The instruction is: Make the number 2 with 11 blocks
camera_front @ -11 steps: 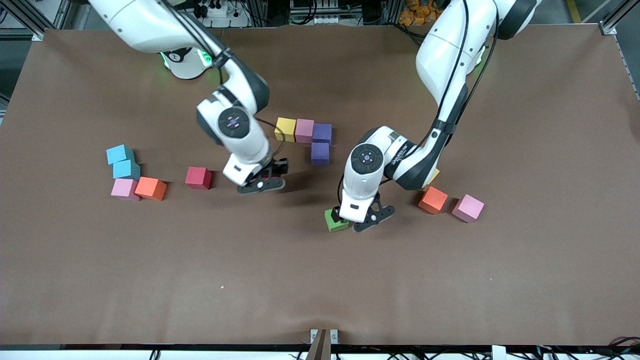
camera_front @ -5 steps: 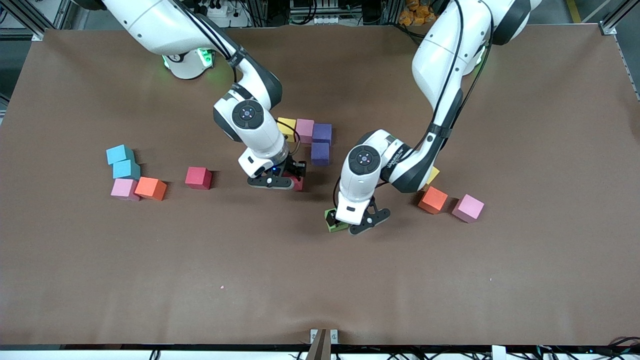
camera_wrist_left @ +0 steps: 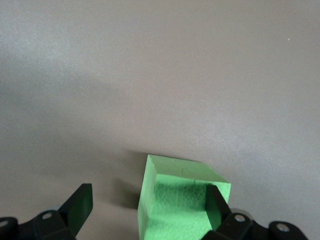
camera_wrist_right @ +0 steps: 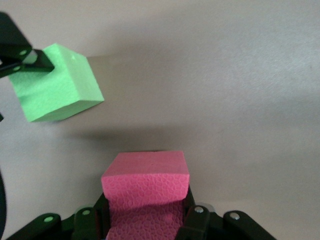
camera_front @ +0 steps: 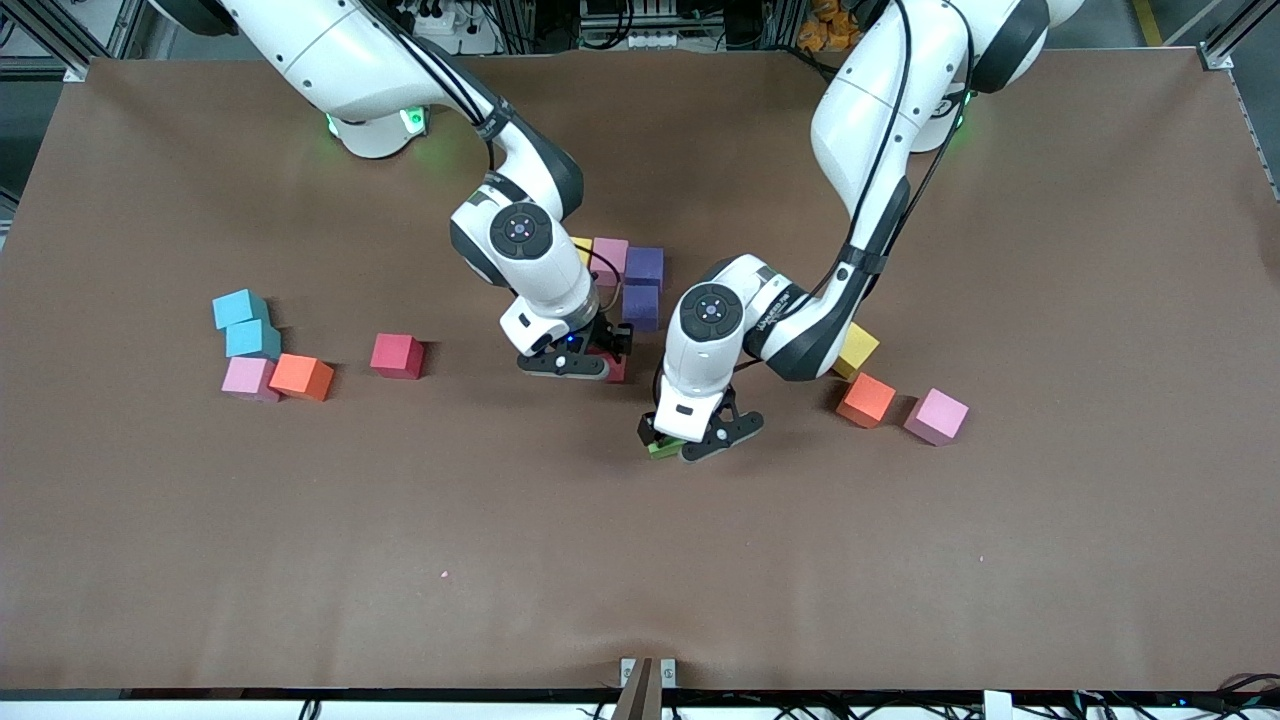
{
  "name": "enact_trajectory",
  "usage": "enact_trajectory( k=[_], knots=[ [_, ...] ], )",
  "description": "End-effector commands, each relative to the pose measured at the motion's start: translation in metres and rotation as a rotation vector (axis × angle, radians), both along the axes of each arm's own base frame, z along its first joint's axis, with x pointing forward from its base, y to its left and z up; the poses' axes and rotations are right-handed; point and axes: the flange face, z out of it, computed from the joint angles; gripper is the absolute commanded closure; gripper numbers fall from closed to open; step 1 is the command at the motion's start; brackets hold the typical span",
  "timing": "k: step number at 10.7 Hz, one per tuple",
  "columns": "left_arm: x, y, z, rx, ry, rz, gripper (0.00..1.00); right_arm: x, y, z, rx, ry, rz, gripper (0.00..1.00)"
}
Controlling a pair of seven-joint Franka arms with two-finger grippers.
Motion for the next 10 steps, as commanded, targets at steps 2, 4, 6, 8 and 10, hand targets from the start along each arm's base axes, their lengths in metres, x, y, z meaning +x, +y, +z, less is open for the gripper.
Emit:
enact_trajectory(
  k=[2,4,6,8,10],
  knots=[
    [0.022,0.022,0.02,-0.003,-0.022,0.053,0.0,0.001,0.007,0.0,-0.007,0.0,0.002,0.93],
    [0.039,0.047,0.038,0.003,-0.018,0.094,0.0,0.006,-0.004,0.0,-0.029,0.01,0.015,0.92],
    [0.051,0.064,0.051,-0.002,-0.027,0.124,0.0,0.005,-0.01,-0.003,-0.067,0.039,0.056,0.92],
    [0.056,0.073,0.058,-0.004,-0.032,0.136,0.0,0.002,-0.003,-0.006,-0.052,0.047,0.041,0.92],
    [0.055,0.074,0.058,0.006,-0.021,0.136,0.0,0.006,0.014,0.006,-0.03,0.033,0.031,0.92]
  ],
)
